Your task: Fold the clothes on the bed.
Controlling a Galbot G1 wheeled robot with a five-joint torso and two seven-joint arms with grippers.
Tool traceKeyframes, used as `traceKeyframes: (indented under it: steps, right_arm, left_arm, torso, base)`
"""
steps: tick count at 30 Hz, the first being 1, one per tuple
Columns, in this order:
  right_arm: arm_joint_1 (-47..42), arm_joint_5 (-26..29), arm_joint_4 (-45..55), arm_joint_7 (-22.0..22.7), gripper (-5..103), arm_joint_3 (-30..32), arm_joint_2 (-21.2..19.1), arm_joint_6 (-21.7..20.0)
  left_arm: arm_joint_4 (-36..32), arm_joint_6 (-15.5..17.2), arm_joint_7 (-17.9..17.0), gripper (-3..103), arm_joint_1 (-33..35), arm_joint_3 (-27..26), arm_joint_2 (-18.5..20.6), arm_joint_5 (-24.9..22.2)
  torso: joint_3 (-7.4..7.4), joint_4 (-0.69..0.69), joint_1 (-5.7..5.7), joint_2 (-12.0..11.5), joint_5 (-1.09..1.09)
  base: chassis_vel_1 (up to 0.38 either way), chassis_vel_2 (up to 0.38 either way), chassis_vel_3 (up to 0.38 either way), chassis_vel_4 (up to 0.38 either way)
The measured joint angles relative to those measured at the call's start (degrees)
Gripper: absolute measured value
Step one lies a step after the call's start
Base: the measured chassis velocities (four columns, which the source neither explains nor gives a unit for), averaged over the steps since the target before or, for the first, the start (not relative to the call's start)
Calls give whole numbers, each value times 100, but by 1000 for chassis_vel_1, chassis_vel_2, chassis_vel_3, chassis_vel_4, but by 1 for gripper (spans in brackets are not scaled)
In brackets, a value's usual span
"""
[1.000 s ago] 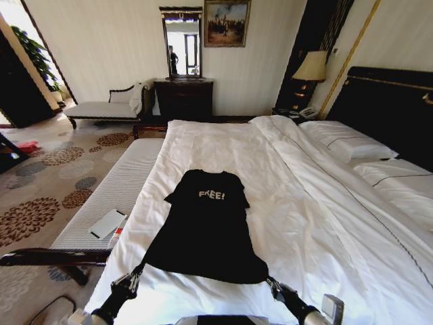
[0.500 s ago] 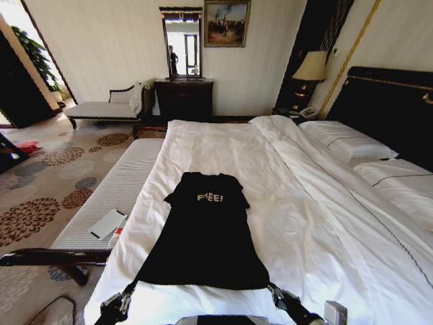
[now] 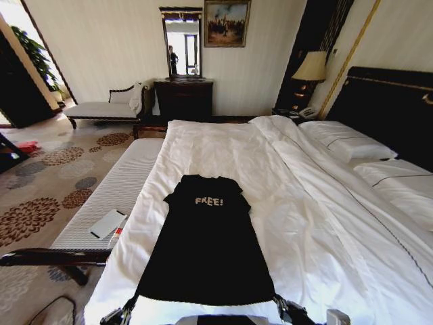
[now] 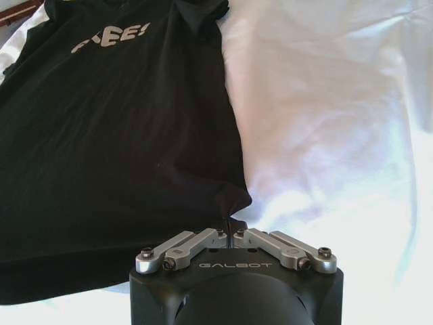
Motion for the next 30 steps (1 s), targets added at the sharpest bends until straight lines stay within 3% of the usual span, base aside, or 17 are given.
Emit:
traceKeyframes:
  steps: [2, 4, 6, 7, 8, 9, 10, 13, 15, 16, 18, 22, 24, 25, 28, 30]
  right_arm:
    - [9, 13, 0, 0, -3, -14, 18, 11]
    - [5, 2, 2, 0, 1, -23, 33, 25]
    - [-19, -40, 34, -3, 12, -31, 65, 54]
    - [-27, -46, 51, -5, 12, -30, 70, 57]
    - [-33, -55, 91, -11, 17, -17, 75, 61]
    - [-33, -55, 91, -11, 17, -17, 75, 61]
    - [-30, -59, 103, -17, 22, 0, 80, 67]
    - [-33, -101, 120, -32, 39, 145, 110, 124]
    - [-31, -50, 132, -47, 39, 215, 101, 159]
    - [17, 73, 132, -48, 44, 314, 53, 182]
    - [109, 217, 132, -40, 49, 418, -22, 194]
    - [849, 1008, 150, 34, 71, 854, -495, 177]
    - [1108, 1253, 118, 52, 71, 932, -638, 156]
    - [1337, 1427, 46, 55, 77, 976, -761, 144]
    - [2125, 1855, -302, -75, 93, 955, -1150, 144]
    - [2409, 1963, -467, -133, 93, 883, -1273, 146]
  left_arm:
    - [29, 6, -53, 0, -6, 2, -1, -5]
    - [50, 16, -101, -2, -19, 2, -9, -37]
    - [89, 37, -166, 8, -51, -29, -50, -89]
    - [98, 37, -173, 8, -56, -41, -59, -89]
    - [123, 32, -186, 18, -59, -60, -73, -60]
    - [123, 32, -186, 18, -59, -60, -73, -60]
    - [137, 23, -190, 18, -59, -61, -74, -29]
    - [195, -21, -249, 34, -103, -1, -94, 169]
    - [216, -68, -262, 40, -122, -9, -122, 267]
    - [226, -107, -281, 45, -148, -35, -163, 336]
    - [206, -115, -291, 45, -178, -63, -203, 345]
    - [-179, 51, -334, 67, -556, -267, -442, 53]
    - [-248, 122, -361, 73, -732, -323, -518, -20]
    - [-308, 200, -381, 73, -928, -365, -596, -77]
    - [-419, 424, -426, 89, -1536, -409, -755, -144]
    - [-445, 506, -435, 93, -1741, -392, -774, -165]
  torso:
    - [0, -1, 0, 0, -1]
    - [0, -1, 0, 0, 0]
    - [0, 0, 0, 0, 0]
    - [0, 0, 0, 0, 0]
    - [0, 0, 0, 0, -1]
    - [0, 0, 0, 0, -1]
    - [0, 0, 0, 0, -1]
    - [0, -1, 0, 0, -2]
    - [0, -2, 0, 0, -1]
    - [0, -2, 0, 0, -1]
    - [0, -2, 0, 0, -1]
    - [1, 0, -1, 0, 1]
    - [1, -1, 0, 0, 1]
    - [1, 0, 0, 0, 0]
    - [2, 0, 0, 0, 0]
    - [2, 0, 0, 0, 0]
  base:
    - [0, 0, 0, 0]
    - [0, 0, 0, 0]
    - [0, 0, 0, 0]
    - [0, 0, 0, 0]
    - [0, 0, 0, 0]
    - [0, 0, 0, 0]
    - [0, 0, 0, 0]
    - [0, 0, 0, 0]
    - [0, 0, 0, 0]
    - [0, 0, 0, 0]
    - [0, 0, 0, 0]
    - [0, 0, 0, 0]
    - [0, 0, 0, 0]
    - [0, 0, 0, 0]
    - [0, 0, 0, 0]
    - [0, 0, 0, 0]
